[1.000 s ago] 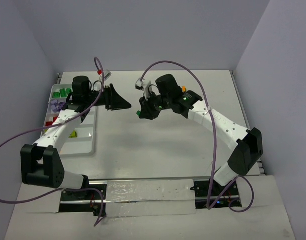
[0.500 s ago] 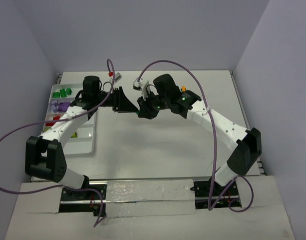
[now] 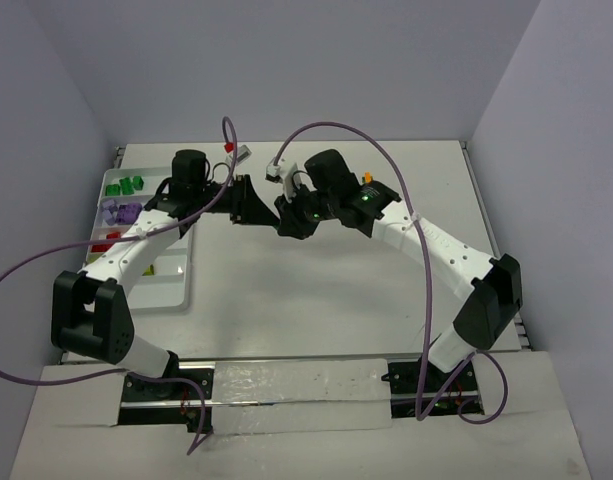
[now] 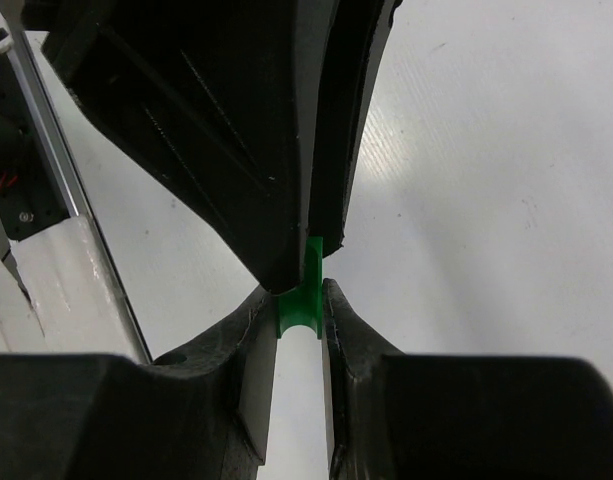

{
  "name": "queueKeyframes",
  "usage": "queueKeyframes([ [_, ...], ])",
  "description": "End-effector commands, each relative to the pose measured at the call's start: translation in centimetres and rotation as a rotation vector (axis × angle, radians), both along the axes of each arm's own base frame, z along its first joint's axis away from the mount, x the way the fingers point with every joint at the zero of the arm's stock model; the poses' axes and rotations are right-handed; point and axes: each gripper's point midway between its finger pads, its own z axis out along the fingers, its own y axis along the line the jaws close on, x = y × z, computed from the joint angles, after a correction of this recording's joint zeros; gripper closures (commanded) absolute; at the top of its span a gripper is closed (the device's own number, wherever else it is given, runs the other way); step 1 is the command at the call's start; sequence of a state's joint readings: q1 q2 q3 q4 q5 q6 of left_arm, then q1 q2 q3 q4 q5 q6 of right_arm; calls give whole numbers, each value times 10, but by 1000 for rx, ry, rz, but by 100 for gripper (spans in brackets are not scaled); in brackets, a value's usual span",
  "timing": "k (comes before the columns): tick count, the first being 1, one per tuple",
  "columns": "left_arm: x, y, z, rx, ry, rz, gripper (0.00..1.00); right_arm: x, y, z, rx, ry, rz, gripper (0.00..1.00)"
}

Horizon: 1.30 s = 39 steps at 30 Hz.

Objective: Sort the legos into containers by color

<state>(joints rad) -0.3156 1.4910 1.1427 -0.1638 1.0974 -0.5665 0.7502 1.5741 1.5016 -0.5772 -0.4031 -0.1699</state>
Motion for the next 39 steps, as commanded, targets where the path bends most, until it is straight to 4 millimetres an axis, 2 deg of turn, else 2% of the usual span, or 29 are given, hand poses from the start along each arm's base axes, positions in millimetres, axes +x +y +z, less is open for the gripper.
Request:
queueKeyframes([
  [1,-3,-6,6,-8,-18,-28,68,11,10,30,52,-73,-6,100],
  [5,-4,-6,4,-12,-4,-41,76,11,11,32,55,-76,-6,100],
  [8,-6,-7,1,-18,15,-52,88,13,10,34,55,-83,-17,100],
  [10,-7,-7,-1,-17,16,-53,100,13,10,33,53,-81,-24,100],
  [11,-6,-6,-1,-13,5,-48,100,14,10,33,51,-83,-28,96],
  [12,-5,-5,-1,-3,5,-40,100,14,9,33,47,-81,-33,91],
  [16,9,9,-2,47,-62,21,100,16,4,28,25,-78,-59,43],
  [19,33,36,2,84,-88,106,100,17,-1,26,18,-68,-79,27],
  [20,38,41,5,92,-90,124,100,18,-2,27,26,-63,-81,26],
  [22,68,80,3,131,-105,231,100,20,-7,27,48,-31,-90,17],
  [24,90,107,12,165,-137,310,100,21,-7,28,78,7,-84,12],
  [25,102,129,12,191,-142,353,100,26,-11,27,85,18,-96,11],
  [26,106,140,3,217,-127,373,100,29,-13,29,96,25,-100,10],
  [27,115,152,11,238,-157,399,100,30,-13,30,108,43,-97,7],
  [28,124,174,0,284,-145,444,100,36,-18,32,116,45,-112,5],
  [29,129,185,-2,308,-143,464,100,39,-19,31,122,48,-113,0],
  [30,139,198,4,335,-168,489,100,42,-20,31,127,50,-115,0],
  [31,150,221,-8,373,-152,517,100,47,-23,28,131,61,-131,0],
  [32,156,235,-14,388,-136,536,100,50,-25,27,133,66,-142,0],
  [38,203,310,-26,488,-138,720,100,72,-42,0,89,75,-231,0],
  [39,214,324,-34,516,-131,763,100,75,-46,-5,77,76,-244,0],
])
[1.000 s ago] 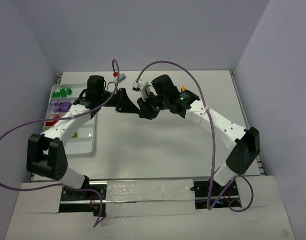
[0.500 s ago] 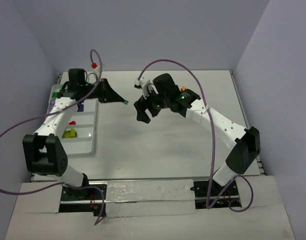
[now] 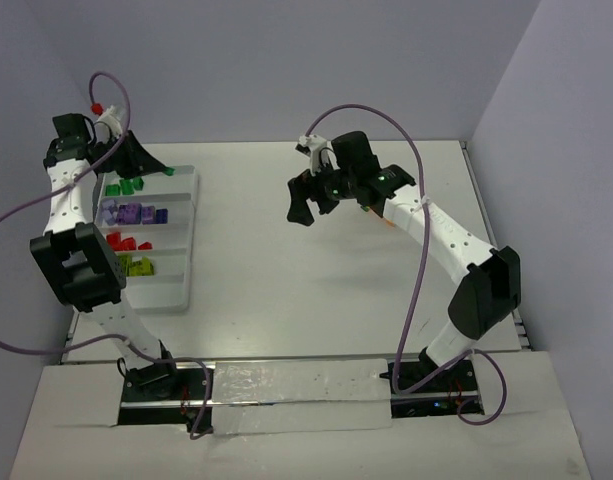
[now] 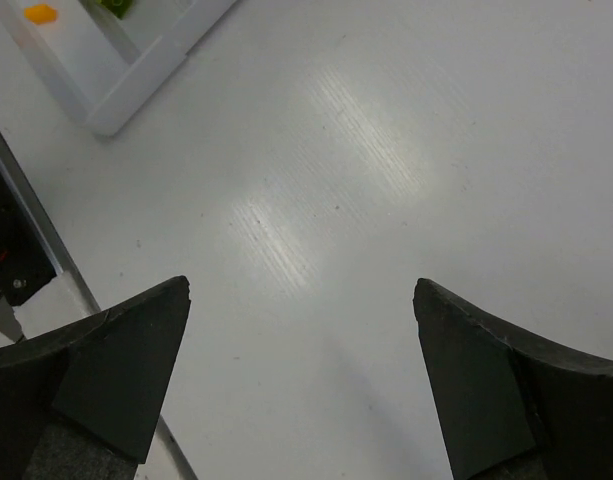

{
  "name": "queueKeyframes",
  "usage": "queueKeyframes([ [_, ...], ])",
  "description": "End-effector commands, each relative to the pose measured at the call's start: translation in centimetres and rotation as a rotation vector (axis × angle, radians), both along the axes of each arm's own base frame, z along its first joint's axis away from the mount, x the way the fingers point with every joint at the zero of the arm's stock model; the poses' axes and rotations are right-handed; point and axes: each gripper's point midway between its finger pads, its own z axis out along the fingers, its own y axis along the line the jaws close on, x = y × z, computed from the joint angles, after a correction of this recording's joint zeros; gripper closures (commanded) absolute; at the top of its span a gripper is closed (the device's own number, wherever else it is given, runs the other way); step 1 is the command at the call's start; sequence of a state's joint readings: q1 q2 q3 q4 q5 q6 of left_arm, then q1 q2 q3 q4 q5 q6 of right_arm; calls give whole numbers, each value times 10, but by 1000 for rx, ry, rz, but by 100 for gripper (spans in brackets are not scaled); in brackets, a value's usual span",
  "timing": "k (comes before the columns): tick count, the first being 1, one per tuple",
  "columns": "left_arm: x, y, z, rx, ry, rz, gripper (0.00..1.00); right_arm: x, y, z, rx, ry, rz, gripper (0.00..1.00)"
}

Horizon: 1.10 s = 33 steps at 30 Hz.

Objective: Sort the legos into containers by color

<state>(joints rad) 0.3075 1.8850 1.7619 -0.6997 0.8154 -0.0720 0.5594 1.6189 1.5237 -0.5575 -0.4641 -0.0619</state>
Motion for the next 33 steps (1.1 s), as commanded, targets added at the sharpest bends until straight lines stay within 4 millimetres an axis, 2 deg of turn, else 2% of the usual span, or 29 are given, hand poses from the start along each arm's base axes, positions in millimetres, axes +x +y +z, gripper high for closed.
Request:
queueKeyframes([
  [1,27,49,-5,140,-17,134,100,19,-4,-3,6,-33,-45,0],
  [2,39,60,-12,168,-19,171,100,22,-8,-6,-4,-35,-53,0],
  [5,59,86,-13,252,-39,263,100,28,-16,-12,-19,-35,-66,0],
  [7,72,107,-26,317,-23,328,99,34,-25,-15,-23,-31,-83,0],
  [10,88,134,-26,416,-29,403,100,39,-34,-19,-21,-17,-96,0],
  [12,91,147,-35,475,-14,433,99,42,-39,-23,-20,-8,-104,0],
  [19,96,170,-56,590,4,462,97,45,-47,-36,-26,15,-114,0],
  [28,105,187,-96,656,47,469,89,50,-53,-39,-36,27,-133,0],
  [33,110,194,-111,673,73,471,85,48,-56,-44,-44,44,-137,0],
])
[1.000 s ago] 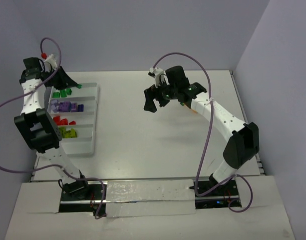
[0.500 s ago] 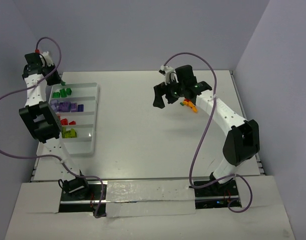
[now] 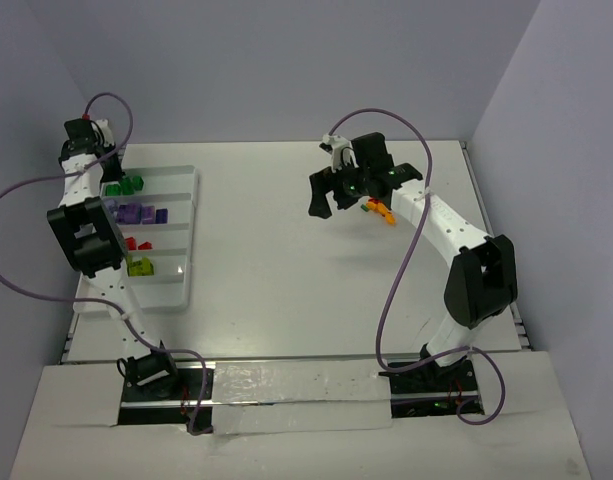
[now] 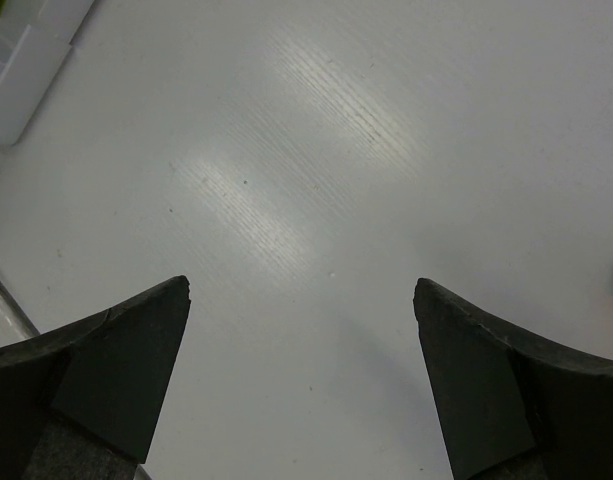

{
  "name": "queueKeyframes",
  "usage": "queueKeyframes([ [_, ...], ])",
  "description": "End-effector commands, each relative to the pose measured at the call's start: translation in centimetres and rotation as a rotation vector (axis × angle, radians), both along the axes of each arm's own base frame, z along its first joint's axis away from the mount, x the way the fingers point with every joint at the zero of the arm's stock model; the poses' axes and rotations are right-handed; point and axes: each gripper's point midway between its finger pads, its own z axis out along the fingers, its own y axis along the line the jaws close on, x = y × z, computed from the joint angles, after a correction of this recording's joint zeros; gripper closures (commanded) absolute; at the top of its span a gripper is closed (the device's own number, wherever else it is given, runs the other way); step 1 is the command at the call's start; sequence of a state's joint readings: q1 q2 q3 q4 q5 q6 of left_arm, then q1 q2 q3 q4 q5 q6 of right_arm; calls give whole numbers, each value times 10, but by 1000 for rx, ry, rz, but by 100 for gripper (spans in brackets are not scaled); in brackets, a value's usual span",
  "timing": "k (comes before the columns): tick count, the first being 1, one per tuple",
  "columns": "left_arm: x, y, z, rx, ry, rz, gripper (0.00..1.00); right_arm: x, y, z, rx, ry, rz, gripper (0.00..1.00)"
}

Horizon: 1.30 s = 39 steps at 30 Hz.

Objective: Sort the legos into containers by color

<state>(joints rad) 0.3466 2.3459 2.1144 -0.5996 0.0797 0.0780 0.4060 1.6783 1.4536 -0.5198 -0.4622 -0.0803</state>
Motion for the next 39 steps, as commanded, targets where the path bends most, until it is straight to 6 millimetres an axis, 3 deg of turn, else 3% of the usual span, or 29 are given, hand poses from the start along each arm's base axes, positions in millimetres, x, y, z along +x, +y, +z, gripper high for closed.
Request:
queueKeyframes([
  [1,20,14,19,69,-68,8,77,5,-1,4,7,-24,4,0],
  [3,22,13,20,62,-78,3,61,6,-2,4,5,-26,-1,0],
  [6,24,11,30,54,-101,-4,46,5,-4,5,3,-25,-7,0],
  [9,27,10,47,57,-124,-9,42,5,-6,5,1,-25,-14,0],
  [12,26,4,83,51,-176,-22,42,6,-13,9,-8,-37,-41,0],
  [15,18,-18,127,23,-251,-79,42,12,-31,11,-18,-45,-102,0],
  [16,15,-27,130,8,-257,-107,42,13,-36,9,-25,-40,-118,1],
  [18,5,-61,167,15,-312,-192,42,18,-55,6,-47,-32,-163,2],
  [20,-4,-86,170,0,-304,-254,42,23,-70,3,-73,-30,-200,3],
  [21,-12,-116,183,-7,-318,-331,42,28,-84,-2,-110,-25,-229,5],
  [23,-34,-169,185,-41,-290,-454,43,33,-104,-12,-176,-6,-263,10],
  [25,-45,-186,171,-69,-254,-487,43,35,-120,-17,-209,4,-288,13],
  [26,-61,-222,178,-106,-265,-564,43,38,-134,-22,-237,14,-304,21],
  [28,-76,-248,172,-153,-253,-619,43,44,-151,-31,-289,28,-312,27],
  [33,-97,-291,171,-248,-236,-707,43,53,-183,-63,-412,92,-276,36],
  [35,-98,-297,172,-279,-237,-717,43,57,-192,-81,-456,129,-254,37],
  [39,-95,-300,172,-301,-233,-713,43,66,-204,-95,-495,147,-250,37],
])
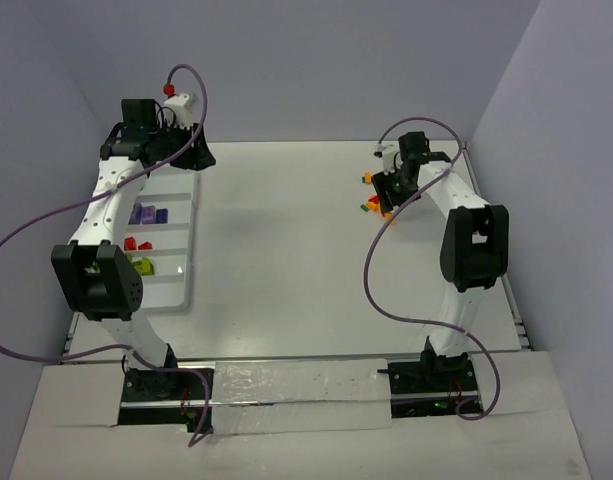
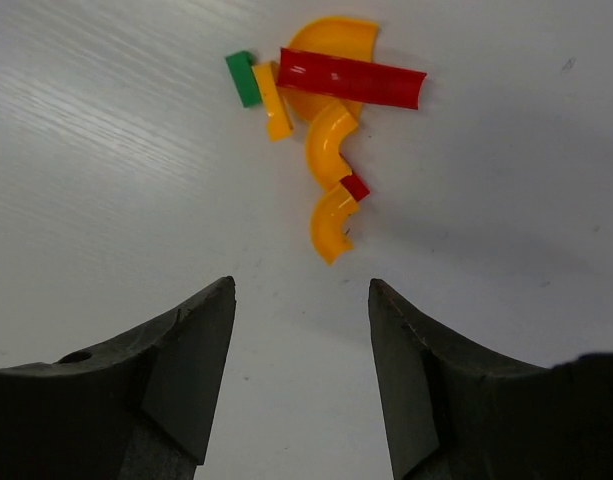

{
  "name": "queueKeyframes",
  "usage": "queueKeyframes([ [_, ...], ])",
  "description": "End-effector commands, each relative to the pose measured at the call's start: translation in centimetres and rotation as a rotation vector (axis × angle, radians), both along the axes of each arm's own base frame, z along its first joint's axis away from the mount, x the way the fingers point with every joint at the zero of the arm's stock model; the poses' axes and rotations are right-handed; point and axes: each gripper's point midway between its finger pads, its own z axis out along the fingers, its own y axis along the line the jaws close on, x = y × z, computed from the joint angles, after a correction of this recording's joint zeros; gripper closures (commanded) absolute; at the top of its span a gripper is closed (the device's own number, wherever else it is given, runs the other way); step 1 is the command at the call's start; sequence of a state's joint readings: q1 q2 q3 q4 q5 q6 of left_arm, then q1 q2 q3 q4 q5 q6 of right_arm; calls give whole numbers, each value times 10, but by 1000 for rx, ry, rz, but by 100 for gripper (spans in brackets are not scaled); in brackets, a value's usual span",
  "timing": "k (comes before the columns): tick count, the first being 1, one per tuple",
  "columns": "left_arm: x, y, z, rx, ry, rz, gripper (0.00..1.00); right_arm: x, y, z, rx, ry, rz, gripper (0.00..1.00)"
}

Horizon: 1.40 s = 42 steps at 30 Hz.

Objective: Sort the legos into containers by color

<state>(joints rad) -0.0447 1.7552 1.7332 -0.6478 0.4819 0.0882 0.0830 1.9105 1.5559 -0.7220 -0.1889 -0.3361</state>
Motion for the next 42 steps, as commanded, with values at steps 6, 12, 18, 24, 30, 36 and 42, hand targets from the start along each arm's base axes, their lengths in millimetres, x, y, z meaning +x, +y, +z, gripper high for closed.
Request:
queueKeyframes([
  [6,4,-12,8,-77,6,-34,43,9,-23,-25,-98,71,73,39],
  [12,7,-13,4,-82,22,-35,44,13,-27,-40,-106,101,85,40],
  [18,9,-12,4,-78,25,-30,43,20,-30,-46,-113,108,90,42],
  [24,10,-12,3,-76,28,-27,44,22,-29,-53,-103,126,108,49],
  [30,11,-12,1,-79,36,-26,44,13,-23,-58,-72,165,144,50],
  [36,10,-12,-2,-80,42,-27,44,10,-17,-60,-43,180,166,55],
  [42,10,-12,-1,-78,40,-27,44,12,-17,-63,-44,183,170,55],
])
